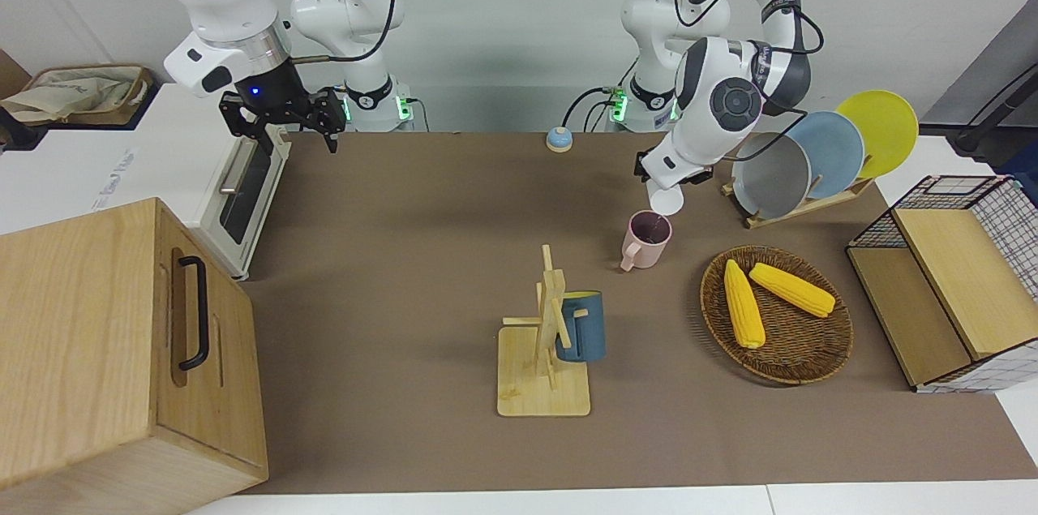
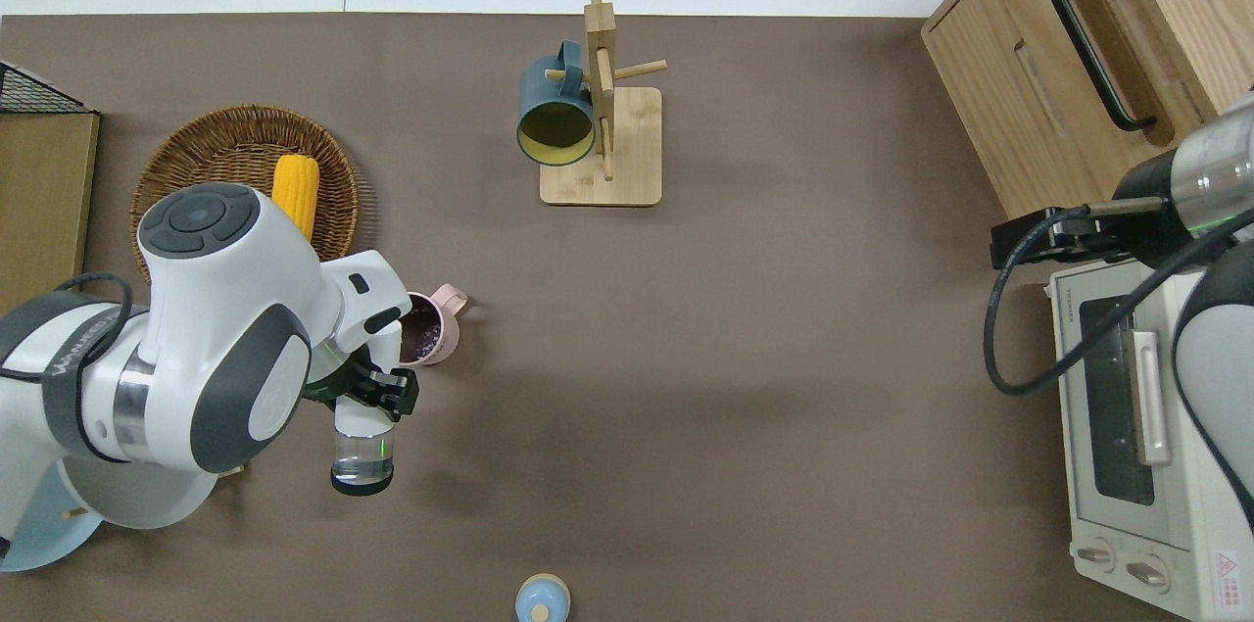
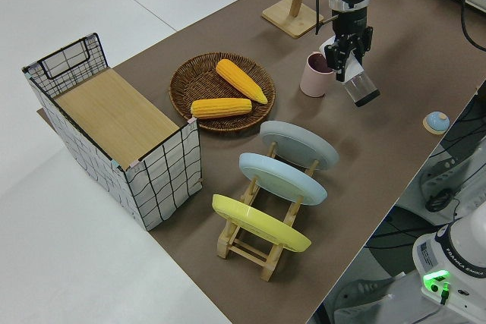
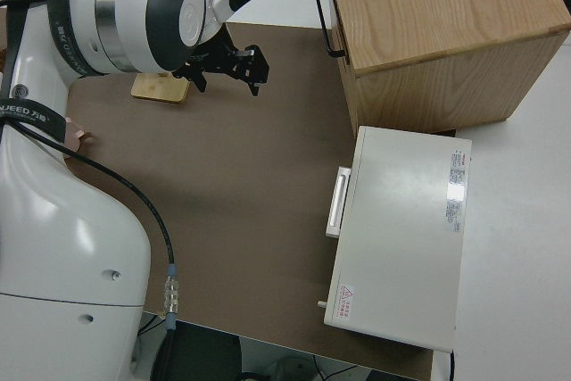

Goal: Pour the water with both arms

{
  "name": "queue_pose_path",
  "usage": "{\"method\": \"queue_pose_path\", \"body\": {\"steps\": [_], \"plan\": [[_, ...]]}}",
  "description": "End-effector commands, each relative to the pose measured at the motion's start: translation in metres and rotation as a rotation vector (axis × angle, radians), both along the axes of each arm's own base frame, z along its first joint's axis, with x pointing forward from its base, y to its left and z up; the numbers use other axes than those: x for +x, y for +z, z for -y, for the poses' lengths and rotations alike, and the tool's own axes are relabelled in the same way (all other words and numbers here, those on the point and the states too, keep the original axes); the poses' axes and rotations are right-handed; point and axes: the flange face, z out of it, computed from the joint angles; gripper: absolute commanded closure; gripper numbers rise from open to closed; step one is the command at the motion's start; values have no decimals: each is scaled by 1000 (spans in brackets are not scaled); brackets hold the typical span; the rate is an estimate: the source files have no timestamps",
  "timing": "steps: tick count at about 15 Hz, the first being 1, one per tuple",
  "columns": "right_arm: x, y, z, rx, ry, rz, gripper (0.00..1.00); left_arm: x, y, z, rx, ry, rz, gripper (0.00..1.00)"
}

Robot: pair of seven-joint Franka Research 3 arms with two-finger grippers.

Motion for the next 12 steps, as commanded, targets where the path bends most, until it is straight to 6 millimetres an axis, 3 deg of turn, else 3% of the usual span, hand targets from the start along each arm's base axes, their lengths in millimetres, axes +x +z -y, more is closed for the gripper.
{"method": "queue_pose_path", "body": {"steps": [1, 7, 12], "plan": [[-3, 4, 2, 15, 16, 8, 11, 4, 28, 4, 38, 7, -2, 1000], [-3, 4, 3, 14, 15, 8, 11, 5, 7, 10, 80, 5, -40, 1000], [-3, 4, 2, 15, 16, 8, 11, 5, 6, 10, 81, 6, -41, 1000]]}}
